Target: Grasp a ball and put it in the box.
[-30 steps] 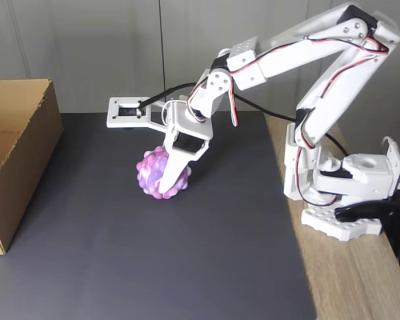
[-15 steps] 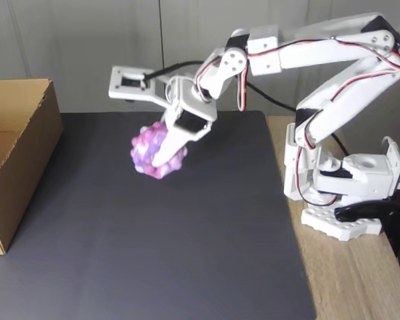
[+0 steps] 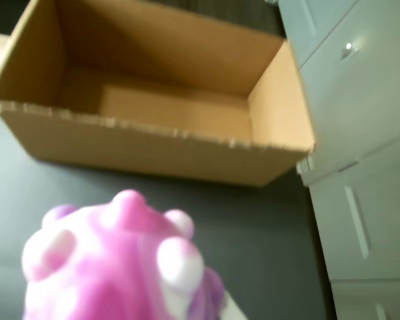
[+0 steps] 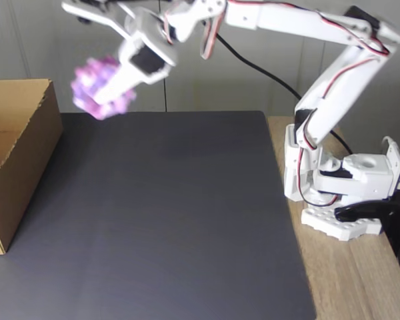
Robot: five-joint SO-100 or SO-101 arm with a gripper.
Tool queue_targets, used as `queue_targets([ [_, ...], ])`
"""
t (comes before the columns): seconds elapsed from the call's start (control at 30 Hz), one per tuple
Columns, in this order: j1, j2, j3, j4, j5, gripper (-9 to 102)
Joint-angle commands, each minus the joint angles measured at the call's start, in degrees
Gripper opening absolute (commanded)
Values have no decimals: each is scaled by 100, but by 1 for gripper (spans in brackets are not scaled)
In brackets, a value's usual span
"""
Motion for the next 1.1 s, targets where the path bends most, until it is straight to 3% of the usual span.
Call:
queue_targets([
  [0.0, -88, -396, -1134, 53, -26, 15],
  [0.5, -378, -3015, -4658, 176, -53, 13],
  [0.87, -404, -3938, -5256, -598, -70, 10],
  [1.07, -369, -4456, -5414, -1661, -62, 9],
])
